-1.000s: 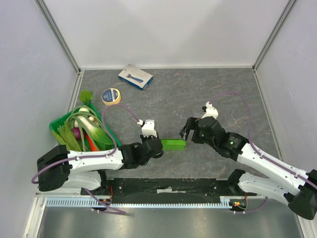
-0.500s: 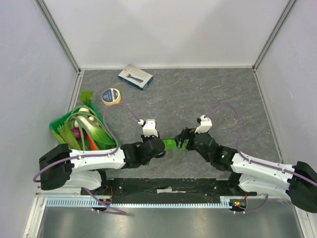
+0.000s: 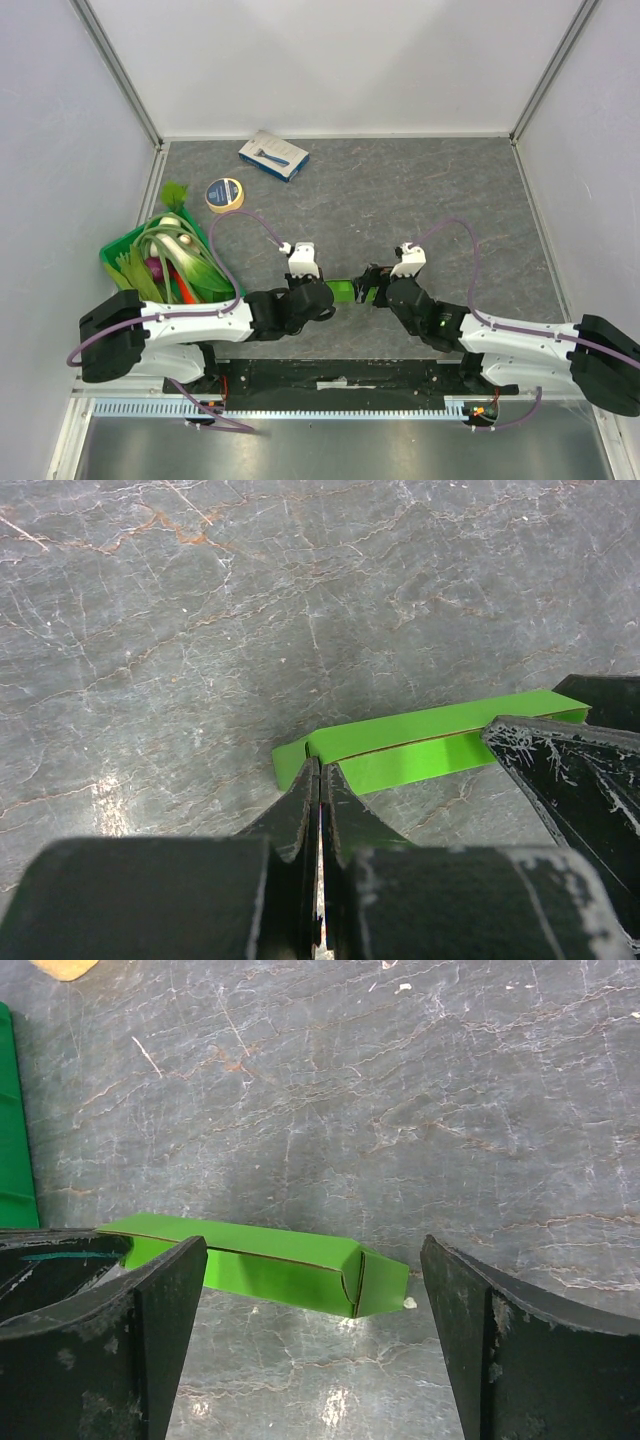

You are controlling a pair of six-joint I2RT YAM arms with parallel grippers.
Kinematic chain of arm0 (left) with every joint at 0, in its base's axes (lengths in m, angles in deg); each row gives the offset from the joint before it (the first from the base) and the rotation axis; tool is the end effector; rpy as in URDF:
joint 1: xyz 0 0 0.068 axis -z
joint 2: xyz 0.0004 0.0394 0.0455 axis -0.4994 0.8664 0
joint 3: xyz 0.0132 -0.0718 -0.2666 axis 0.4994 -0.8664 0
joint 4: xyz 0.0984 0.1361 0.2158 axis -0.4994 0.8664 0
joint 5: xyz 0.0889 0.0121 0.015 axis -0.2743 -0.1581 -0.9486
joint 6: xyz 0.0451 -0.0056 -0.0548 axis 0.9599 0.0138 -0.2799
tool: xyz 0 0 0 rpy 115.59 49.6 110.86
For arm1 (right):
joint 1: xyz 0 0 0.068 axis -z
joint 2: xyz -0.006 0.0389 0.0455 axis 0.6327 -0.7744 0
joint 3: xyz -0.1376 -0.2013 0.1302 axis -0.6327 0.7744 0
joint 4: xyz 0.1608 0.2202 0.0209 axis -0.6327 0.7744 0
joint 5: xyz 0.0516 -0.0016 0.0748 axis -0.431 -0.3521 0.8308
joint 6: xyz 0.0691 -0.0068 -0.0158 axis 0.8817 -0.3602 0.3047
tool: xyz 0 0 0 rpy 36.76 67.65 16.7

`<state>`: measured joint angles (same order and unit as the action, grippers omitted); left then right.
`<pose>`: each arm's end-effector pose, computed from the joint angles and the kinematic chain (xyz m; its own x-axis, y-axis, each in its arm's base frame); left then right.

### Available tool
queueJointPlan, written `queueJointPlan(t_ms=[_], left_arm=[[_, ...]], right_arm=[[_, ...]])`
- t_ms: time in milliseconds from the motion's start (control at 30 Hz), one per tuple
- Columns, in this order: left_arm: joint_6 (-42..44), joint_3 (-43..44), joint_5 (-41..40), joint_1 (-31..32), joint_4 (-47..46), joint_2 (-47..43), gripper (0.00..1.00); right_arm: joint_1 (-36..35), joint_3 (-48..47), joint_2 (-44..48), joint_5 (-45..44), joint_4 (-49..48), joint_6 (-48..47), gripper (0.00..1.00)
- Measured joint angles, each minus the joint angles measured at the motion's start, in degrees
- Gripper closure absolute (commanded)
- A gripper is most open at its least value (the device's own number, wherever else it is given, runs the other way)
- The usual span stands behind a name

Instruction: Fold the paper box

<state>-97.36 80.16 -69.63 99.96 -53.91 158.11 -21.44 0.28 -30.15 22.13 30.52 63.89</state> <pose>0.1301 -0.2433 0.1857 -0.5596 -0.1571 -0.8137 0.1560 0.9443 -0.2896 0.1416 0.1841 0.1722 -0.4993 0.3677 -0.7845 -0.1442 0.8576 0.4937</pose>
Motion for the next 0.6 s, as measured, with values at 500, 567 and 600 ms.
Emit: queueJointPlan(t_ms=[500, 567, 600], left_arm=[[0.22, -5.4, 1.99, 1.33, -3.1, -5.57, 0.94], [0.33, -5.42, 1.92, 1.4, -3.3, -5.46, 0.96], [0.39, -5.42, 1.9, 1.4, -3.48, -5.35, 0.97]], right_arm=[[-3.02, 4.31, -1.03, -2.75, -8.26, 3.19, 0.07], [-3.34, 4.37, -0.2, -2.71, -7.39, 3.61, 0.03], [-3.52, 4.35, 0.83, -2.73, -6.19, 3.63, 0.02]])
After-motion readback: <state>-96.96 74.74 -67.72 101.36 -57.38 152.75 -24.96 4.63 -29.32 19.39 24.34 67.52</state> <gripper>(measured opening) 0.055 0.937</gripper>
